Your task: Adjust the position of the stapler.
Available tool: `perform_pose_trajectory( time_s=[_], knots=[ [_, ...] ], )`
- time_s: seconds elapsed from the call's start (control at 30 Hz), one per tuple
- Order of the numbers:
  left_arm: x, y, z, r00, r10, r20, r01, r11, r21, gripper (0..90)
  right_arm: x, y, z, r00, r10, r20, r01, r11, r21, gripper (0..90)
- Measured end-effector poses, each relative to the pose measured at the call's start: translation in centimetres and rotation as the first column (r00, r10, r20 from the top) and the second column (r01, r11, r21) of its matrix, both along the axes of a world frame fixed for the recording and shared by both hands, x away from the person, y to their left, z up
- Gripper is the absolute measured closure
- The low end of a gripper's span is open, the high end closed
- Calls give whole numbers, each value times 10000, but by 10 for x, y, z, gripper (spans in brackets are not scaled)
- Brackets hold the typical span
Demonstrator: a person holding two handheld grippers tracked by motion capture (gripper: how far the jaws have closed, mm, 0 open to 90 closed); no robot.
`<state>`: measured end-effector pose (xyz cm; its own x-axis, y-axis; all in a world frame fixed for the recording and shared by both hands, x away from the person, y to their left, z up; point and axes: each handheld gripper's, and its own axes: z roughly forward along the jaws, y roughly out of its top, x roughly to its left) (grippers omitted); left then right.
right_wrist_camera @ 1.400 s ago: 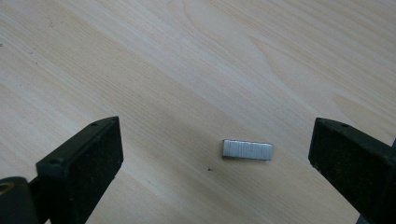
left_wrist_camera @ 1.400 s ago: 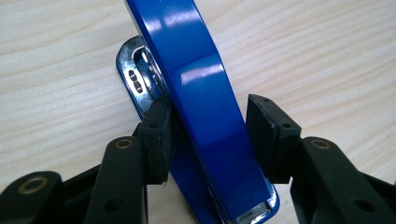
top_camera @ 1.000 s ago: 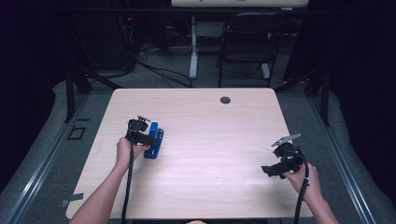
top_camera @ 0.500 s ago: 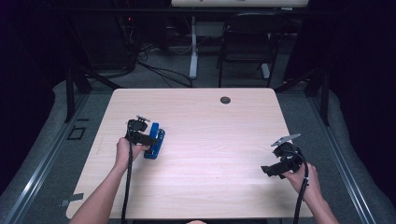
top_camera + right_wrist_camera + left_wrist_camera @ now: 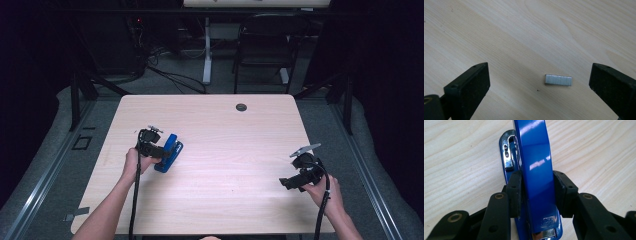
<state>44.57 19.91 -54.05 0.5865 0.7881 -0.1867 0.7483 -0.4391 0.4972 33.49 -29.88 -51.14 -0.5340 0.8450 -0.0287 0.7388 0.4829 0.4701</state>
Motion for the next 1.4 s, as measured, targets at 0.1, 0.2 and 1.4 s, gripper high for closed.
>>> perform_pose_trajectory(
  time_s=[0.1, 0.2, 1.4],
  knots=[
    [-1, -1, 0, 10000, -16, 68, 16, 10000, 18, 627, 0, 0, 0, 10000, -33, 46, 33, 10000, -67, 29],
    [-3, -2, 0, 9995, -294, 123, 294, 9996, 41, 632, 0, 0, 0, 10000, 6, -1, -6, 10000, -14, 29],
    [-14, -11, -1, 9735, -2232, 487, 2221, 9746, 279, 647, 0, 1, 0, 9999, 74, -84, -74, 10000, 1, 31]
  ],
)
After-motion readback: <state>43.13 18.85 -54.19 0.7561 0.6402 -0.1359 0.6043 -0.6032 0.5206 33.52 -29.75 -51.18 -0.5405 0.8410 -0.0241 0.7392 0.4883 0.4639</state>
